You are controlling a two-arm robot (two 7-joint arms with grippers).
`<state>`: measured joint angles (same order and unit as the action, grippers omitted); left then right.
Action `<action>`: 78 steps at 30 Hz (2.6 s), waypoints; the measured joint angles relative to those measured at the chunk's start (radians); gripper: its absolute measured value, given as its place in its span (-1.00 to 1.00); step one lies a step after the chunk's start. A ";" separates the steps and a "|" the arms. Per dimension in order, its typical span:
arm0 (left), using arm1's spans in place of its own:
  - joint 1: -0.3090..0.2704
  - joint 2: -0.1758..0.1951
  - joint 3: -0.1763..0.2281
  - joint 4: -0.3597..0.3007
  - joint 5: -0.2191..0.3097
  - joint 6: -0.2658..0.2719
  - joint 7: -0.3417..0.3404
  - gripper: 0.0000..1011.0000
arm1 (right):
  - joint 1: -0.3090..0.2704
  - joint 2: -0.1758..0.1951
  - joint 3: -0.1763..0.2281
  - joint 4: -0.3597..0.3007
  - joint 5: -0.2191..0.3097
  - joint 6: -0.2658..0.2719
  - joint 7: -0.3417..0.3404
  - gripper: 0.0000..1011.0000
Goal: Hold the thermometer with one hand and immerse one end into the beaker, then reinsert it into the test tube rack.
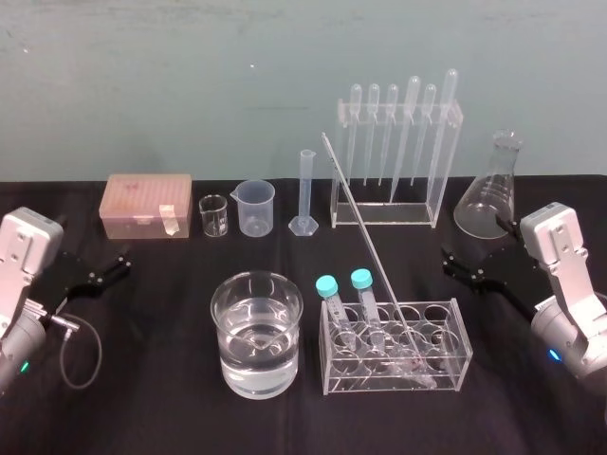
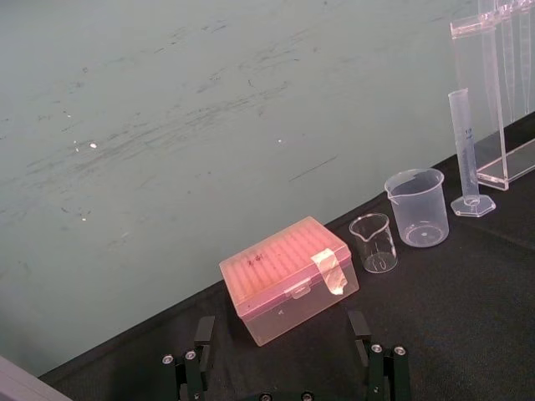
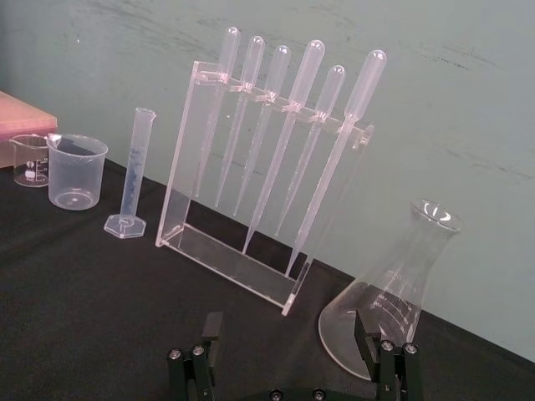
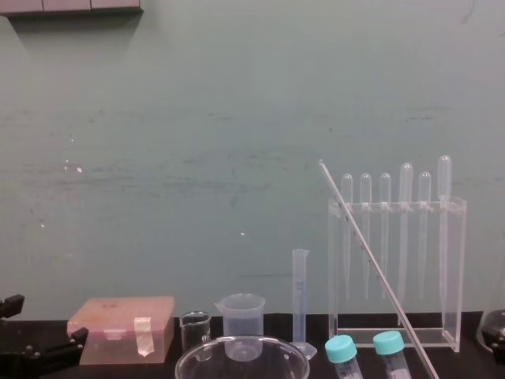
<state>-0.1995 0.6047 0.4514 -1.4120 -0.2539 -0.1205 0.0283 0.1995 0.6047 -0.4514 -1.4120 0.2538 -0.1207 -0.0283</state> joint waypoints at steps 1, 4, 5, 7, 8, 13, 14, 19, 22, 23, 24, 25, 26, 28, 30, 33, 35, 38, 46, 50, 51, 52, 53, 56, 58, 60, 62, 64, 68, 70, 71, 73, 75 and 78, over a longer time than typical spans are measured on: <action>0.000 0.000 0.000 0.000 0.000 0.000 0.000 0.99 | 0.000 0.000 0.000 0.000 0.000 0.000 0.000 0.98; 0.000 0.000 0.000 0.000 0.000 0.000 0.000 0.99 | 0.000 0.000 0.000 0.000 0.000 0.000 0.000 0.98; 0.000 0.000 0.000 0.000 0.000 0.000 0.000 0.99 | 0.000 0.000 0.000 0.000 0.000 0.000 0.000 0.98; 0.000 0.000 0.000 0.000 0.000 0.000 0.000 0.99 | 0.000 0.000 0.000 0.000 0.000 0.000 0.000 0.98; 0.000 0.000 0.000 0.000 0.000 0.000 0.000 0.99 | 0.000 0.000 0.000 0.000 0.000 0.000 0.000 0.98; 0.000 0.000 0.000 0.000 0.000 0.000 0.000 0.99 | 0.000 0.000 0.000 0.000 0.000 0.000 0.000 0.98; 0.000 0.000 0.000 0.000 0.000 0.000 0.000 0.99 | 0.000 0.000 0.000 0.000 0.000 0.000 0.000 0.98; 0.000 0.000 0.000 0.000 0.000 0.000 0.000 0.99 | 0.000 0.000 0.000 0.000 0.000 0.000 0.000 0.98; 0.000 0.000 0.000 0.000 0.000 0.000 0.000 0.99 | 0.000 0.000 0.000 0.000 0.000 0.000 0.000 0.98; 0.000 0.000 0.000 0.000 0.000 0.000 0.000 0.99 | 0.000 0.000 0.000 0.000 0.000 0.000 0.000 0.98; 0.000 0.000 0.000 0.000 0.000 0.000 0.000 0.99 | 0.000 0.000 0.000 0.000 0.000 0.000 0.000 0.98; 0.000 0.000 0.000 0.000 0.000 0.000 0.000 0.99 | 0.000 0.000 0.000 0.000 0.000 0.000 0.000 0.98; 0.000 0.000 0.000 0.000 0.000 0.000 0.000 0.99 | 0.000 0.000 0.000 0.000 0.000 0.000 0.000 0.98; 0.000 0.000 0.000 0.000 0.000 0.000 0.000 0.99 | 0.000 0.000 0.000 0.000 0.000 0.000 0.000 0.98; 0.000 0.000 0.000 0.000 0.000 0.000 0.000 0.99 | 0.000 0.000 0.000 0.000 0.000 0.000 0.000 0.98; 0.000 0.000 0.000 0.000 0.000 0.000 0.000 0.99 | 0.000 0.000 0.000 0.000 0.000 0.000 0.000 0.98; 0.000 0.000 0.000 0.000 0.000 0.000 0.000 0.99 | 0.000 0.000 0.000 0.000 0.000 0.000 0.000 0.98; 0.000 0.000 0.000 0.000 0.000 0.000 0.000 0.99 | 0.000 0.000 0.000 0.000 0.000 0.000 0.000 0.98; 0.000 0.000 0.000 0.000 0.000 0.000 0.000 0.99 | 0.000 0.000 0.000 0.000 0.000 0.000 0.000 0.98; 0.000 0.000 0.000 0.000 0.000 0.000 0.000 0.99 | 0.000 0.000 0.000 0.000 0.000 0.000 0.000 0.98; 0.000 0.000 0.000 0.000 0.000 0.000 0.000 0.99 | 0.000 0.000 0.000 0.000 0.000 0.000 0.000 0.98; 0.000 0.000 0.000 0.000 0.000 0.000 0.000 0.99 | 0.000 0.000 0.000 0.000 0.000 0.000 0.000 0.98; 0.000 0.000 0.000 0.000 0.000 0.000 0.000 0.99 | 0.000 0.000 0.000 0.000 0.000 0.000 0.000 0.98; 0.000 0.000 0.000 0.000 0.000 0.000 0.000 0.99 | 0.000 0.000 0.000 0.000 0.000 0.000 0.000 0.98; 0.000 0.000 0.000 0.000 0.000 0.000 0.000 0.99 | 0.000 0.000 0.000 0.000 0.000 0.000 0.000 0.98; 0.000 0.000 0.000 0.000 0.000 0.000 0.000 0.99 | 0.001 0.002 0.000 0.000 -0.005 0.000 0.002 0.98; 0.000 0.000 0.000 0.000 0.000 0.000 0.000 0.99 | 0.007 0.012 0.001 0.001 -0.024 -0.004 0.013 0.98; 0.000 0.000 0.000 0.000 0.000 0.000 0.000 0.99 | 0.012 0.020 0.005 -0.001 -0.036 -0.009 0.021 0.98; 0.000 0.000 0.000 0.000 0.000 0.000 0.000 0.99 | 0.027 0.046 0.029 -0.032 -0.019 -0.011 0.076 0.98; 0.000 0.000 0.000 0.000 0.000 0.000 0.000 0.99 | 0.034 0.061 0.052 -0.065 0.030 0.014 0.130 0.98; 0.000 0.000 0.000 0.000 0.000 0.000 0.000 0.99 | 0.037 0.067 0.061 -0.078 0.052 0.030 0.155 0.98; 0.000 0.000 0.000 0.000 0.000 0.000 0.000 0.99 | 0.045 0.080 0.080 -0.111 0.107 0.075 0.212 0.98; 0.000 0.000 0.000 0.000 0.000 0.000 0.000 0.99 | 0.052 0.087 0.092 -0.136 0.149 0.114 0.252 0.98; 0.000 0.000 0.000 0.000 0.000 0.000 0.000 0.99 | 0.070 0.098 0.113 -0.189 0.236 0.206 0.345 0.98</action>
<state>-0.1995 0.6047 0.4514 -1.4120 -0.2539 -0.1205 0.0283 0.2697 0.7030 -0.3385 -1.6010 0.4894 0.0853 0.3163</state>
